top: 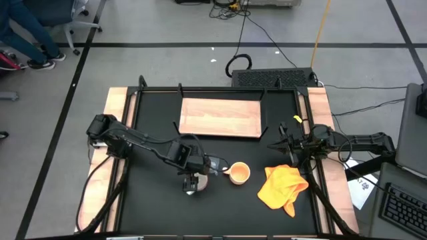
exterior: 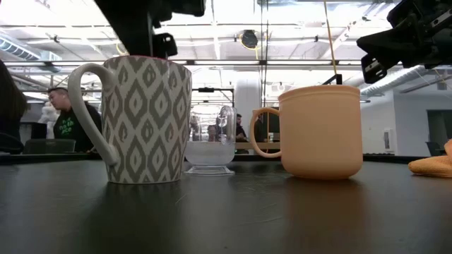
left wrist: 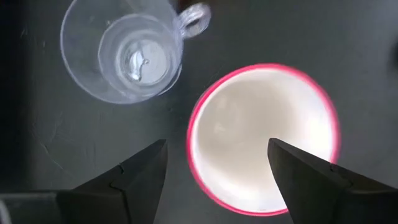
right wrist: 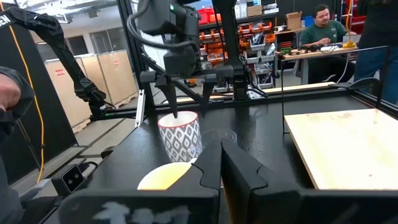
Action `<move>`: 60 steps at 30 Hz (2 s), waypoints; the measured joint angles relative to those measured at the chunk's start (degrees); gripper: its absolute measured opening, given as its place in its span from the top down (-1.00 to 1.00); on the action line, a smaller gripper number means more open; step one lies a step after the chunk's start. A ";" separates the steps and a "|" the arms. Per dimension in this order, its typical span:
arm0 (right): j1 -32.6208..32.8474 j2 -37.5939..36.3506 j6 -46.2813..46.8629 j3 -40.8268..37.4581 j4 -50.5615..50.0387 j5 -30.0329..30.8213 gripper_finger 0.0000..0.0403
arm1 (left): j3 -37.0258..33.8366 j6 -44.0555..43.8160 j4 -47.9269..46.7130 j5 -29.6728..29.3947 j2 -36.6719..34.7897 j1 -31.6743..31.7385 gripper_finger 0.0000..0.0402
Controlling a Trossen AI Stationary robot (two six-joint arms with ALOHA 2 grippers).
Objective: Stack small to large cups/mugs on shelf
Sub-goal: Put the gray patterned mug on the shelf
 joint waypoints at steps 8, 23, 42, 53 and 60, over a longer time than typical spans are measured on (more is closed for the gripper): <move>-0.01 0.00 -0.01 0.01 0.00 0.00 1.00 | -2.49 -0.82 1.48 -0.70 0.00 0.86 -0.40; -0.01 0.00 0.00 0.00 0.00 -0.01 1.00 | -2.51 -0.62 2.91 -0.69 0.00 0.81 -0.40; 0.00 0.00 -0.02 0.00 0.00 -0.02 1.00 | -2.51 0.41 3.02 -0.09 0.00 0.81 0.42; -0.02 0.00 -0.01 0.00 0.00 -0.01 1.00 | -2.51 -0.29 3.60 0.12 0.00 0.81 0.93; -0.01 0.00 -0.01 0.00 0.00 0.00 1.00 | -2.51 -1.65 3.46 0.25 -0.02 1.36 0.95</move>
